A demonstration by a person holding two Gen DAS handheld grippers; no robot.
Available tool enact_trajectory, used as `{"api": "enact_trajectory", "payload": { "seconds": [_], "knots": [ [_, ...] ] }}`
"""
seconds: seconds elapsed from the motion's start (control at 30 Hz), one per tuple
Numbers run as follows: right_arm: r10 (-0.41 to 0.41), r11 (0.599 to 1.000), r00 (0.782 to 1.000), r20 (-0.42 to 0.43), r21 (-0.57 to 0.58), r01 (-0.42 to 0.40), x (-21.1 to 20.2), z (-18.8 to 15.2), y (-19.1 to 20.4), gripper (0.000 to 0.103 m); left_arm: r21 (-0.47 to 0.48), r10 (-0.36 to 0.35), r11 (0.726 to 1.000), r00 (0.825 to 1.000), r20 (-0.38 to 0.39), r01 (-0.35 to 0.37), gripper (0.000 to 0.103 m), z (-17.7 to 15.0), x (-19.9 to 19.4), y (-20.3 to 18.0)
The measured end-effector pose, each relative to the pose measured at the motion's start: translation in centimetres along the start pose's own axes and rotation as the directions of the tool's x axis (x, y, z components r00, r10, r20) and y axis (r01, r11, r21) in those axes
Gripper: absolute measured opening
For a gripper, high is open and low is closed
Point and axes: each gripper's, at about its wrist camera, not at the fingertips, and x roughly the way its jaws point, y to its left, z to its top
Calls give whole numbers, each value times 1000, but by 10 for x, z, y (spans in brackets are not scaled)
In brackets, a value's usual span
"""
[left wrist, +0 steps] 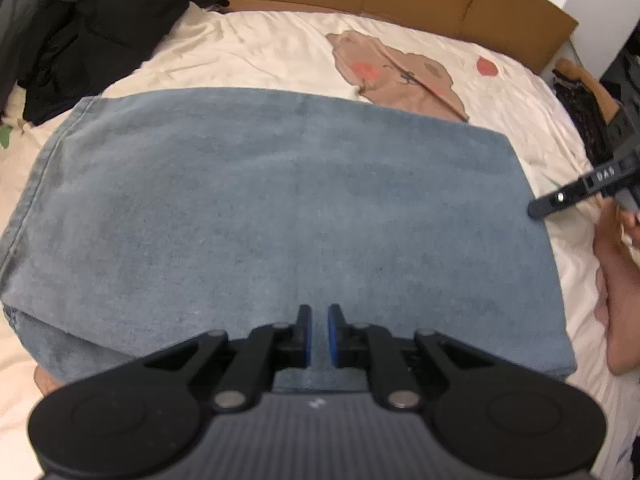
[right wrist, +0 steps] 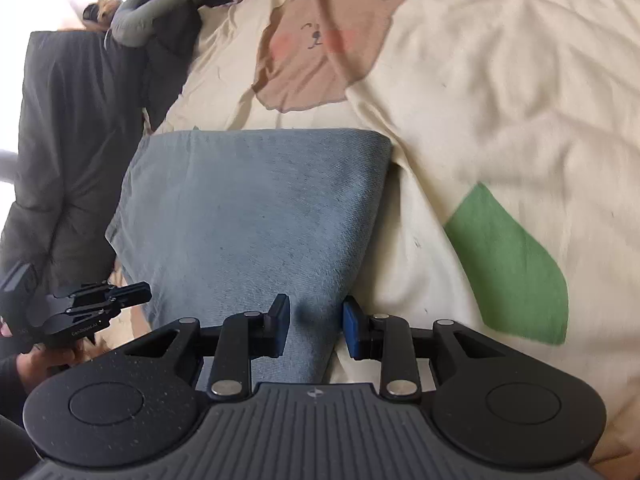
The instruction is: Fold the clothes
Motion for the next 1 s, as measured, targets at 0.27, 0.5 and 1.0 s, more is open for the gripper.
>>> {"api": "enact_trajectory", "payload": {
  "seconds": [0.27,0.5,1.0],
  "knots": [
    [79,996,997,-24,38,-78,-6,7,-6,30,1,11,1000,1000,-2,-11,9,7,4,-3],
    [141,983,988,-64,124,-132,12,5,-23,30,-3,22,1000,1000,-18,-22,9,11,9,0],
    [328,932,940,-92,194,-306,19,13,-18,36,-11,38,999,999,-30,-38,9,13,10,5]
  ]
}}
